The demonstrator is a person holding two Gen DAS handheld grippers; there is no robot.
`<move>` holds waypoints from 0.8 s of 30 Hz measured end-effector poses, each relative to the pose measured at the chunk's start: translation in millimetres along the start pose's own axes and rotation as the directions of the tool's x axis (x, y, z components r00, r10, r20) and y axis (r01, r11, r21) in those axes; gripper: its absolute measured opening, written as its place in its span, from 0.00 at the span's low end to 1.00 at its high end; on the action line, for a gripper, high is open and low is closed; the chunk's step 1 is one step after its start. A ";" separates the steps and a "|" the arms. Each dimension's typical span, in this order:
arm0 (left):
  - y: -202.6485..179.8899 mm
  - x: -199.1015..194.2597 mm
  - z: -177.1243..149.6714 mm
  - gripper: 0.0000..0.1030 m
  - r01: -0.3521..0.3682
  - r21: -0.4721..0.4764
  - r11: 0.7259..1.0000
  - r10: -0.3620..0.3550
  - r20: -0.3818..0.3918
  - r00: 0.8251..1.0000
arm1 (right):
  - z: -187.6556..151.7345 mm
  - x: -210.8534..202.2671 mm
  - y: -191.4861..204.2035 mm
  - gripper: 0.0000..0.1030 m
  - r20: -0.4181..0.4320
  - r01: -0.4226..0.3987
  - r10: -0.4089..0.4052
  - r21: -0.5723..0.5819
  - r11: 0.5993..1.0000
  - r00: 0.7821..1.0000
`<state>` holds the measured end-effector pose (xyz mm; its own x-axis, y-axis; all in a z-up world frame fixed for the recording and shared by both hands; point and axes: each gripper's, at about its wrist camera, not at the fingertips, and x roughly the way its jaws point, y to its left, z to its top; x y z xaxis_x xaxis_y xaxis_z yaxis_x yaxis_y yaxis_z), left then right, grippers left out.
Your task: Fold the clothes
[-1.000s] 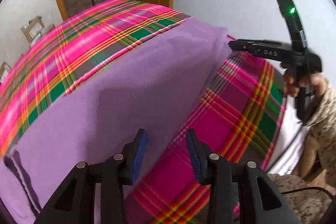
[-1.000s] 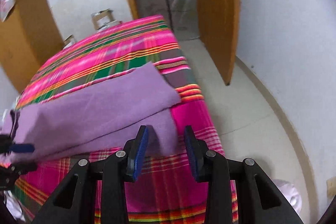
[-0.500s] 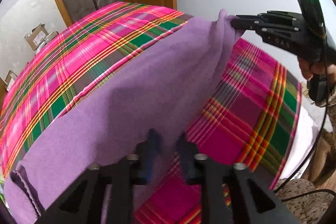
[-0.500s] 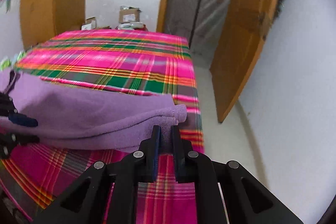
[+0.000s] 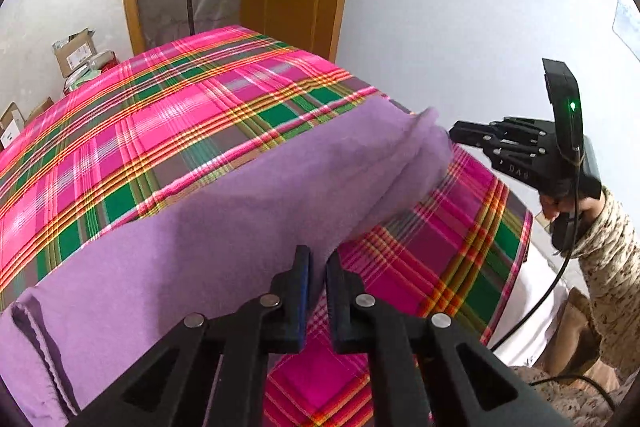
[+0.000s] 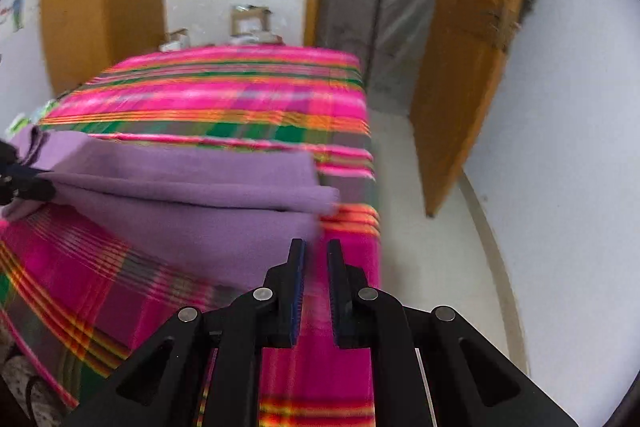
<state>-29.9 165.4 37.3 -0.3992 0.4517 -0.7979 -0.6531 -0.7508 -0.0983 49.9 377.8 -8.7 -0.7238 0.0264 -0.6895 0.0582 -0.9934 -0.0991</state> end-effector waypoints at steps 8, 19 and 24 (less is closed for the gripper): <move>-2.5 20.0 -4.9 0.08 -0.008 0.012 1.000 0.009 -0.052 0.999 | 6.7 0.5 -37.3 0.20 0.036 -0.188 0.186 0.288 0.939 0.982; -4.3 22.9 -3.8 0.08 -0.014 0.009 1.000 0.014 -0.058 0.998 | 18.7 34.3 -48.6 0.32 0.046 -0.342 0.375 0.523 0.780 0.926; -7.8 25.2 -2.8 0.08 -0.023 0.020 1.000 0.024 -0.067 0.997 | 25.4 32.6 -39.8 0.06 0.031 -0.327 0.358 0.491 0.808 0.933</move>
<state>-33.1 181.3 16.3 -0.3712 0.4002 -0.8379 -0.6567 -0.7511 -0.0678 6.6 415.4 -9.0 -0.6756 -0.3349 -0.6568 -0.0542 -0.8659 0.4973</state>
